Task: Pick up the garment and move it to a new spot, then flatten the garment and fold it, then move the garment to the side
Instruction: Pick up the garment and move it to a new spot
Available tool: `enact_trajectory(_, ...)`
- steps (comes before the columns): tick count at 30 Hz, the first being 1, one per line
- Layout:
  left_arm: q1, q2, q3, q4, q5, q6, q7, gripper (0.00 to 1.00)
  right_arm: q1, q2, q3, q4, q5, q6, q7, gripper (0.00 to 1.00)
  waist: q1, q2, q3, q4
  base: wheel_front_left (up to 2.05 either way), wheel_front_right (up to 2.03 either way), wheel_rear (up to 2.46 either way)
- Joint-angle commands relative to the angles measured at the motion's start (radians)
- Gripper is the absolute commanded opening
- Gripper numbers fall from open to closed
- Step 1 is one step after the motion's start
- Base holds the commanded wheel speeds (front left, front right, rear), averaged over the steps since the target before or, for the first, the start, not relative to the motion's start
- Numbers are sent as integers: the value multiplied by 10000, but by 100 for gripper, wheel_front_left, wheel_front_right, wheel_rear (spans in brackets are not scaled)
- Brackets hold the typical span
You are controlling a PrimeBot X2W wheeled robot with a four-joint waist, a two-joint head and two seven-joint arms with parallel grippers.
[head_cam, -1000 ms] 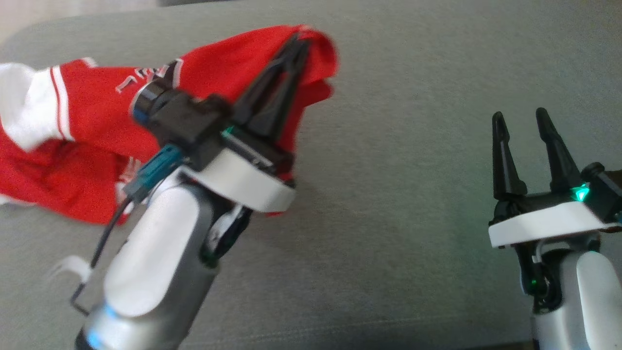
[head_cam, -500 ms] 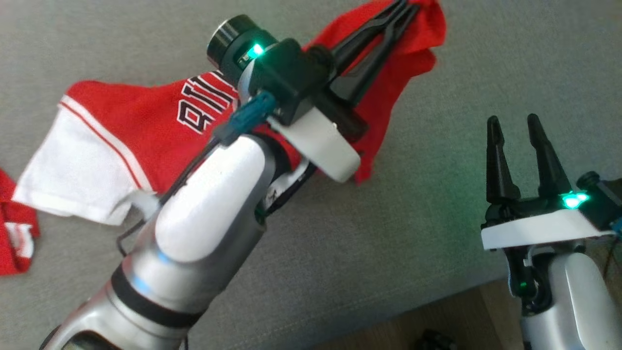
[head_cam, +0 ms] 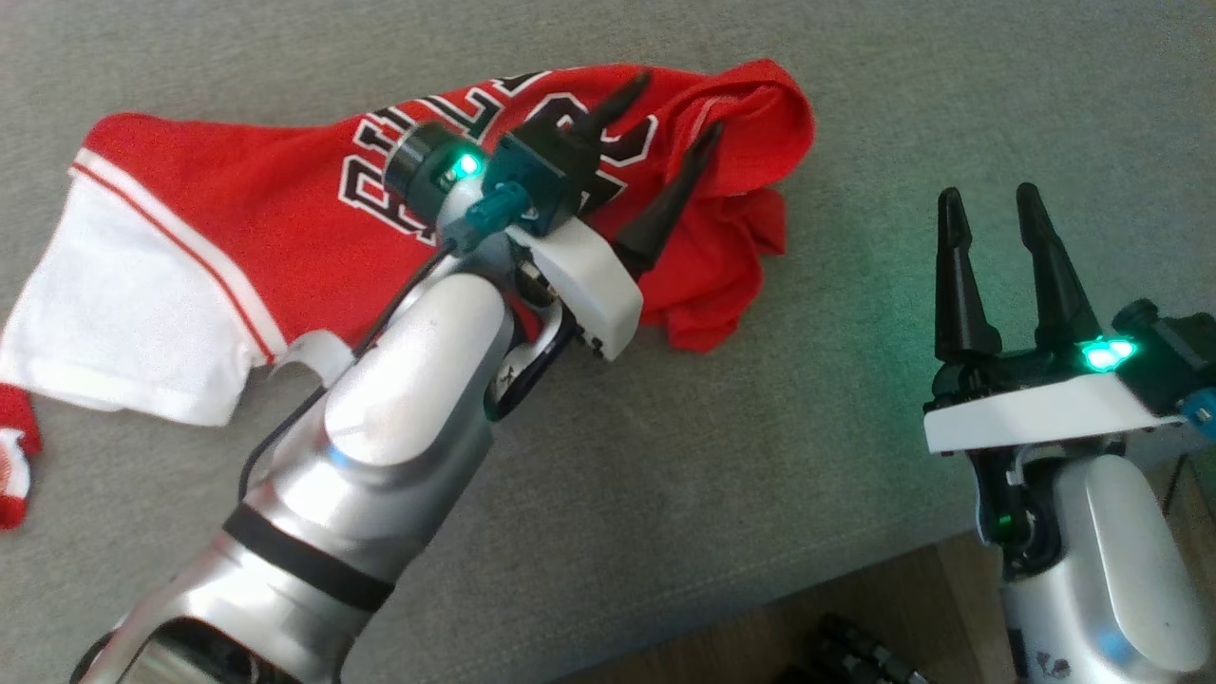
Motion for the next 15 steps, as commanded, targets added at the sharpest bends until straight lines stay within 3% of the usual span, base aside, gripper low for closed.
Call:
enact_trajectory(1,-529,-10,236,-327,-87,88,-318,100,-230,-38,157,-245,-26,-7,-99,100,-1,0,-100,134,0,0,0)
enact_trajectory(7,-30,222,813,-713,-160,709,-1062,100,-187,-38,-6,-174,-325,-7,26,100,-1,0,-586,689,0,0,0)
enact_trajectory(15,1487,1342,2338,-1391,-437,1551,-1193,100,-6,-38,-147,-360,-653,-7,391,100,-1,0,-1143,1405,0,0,0)
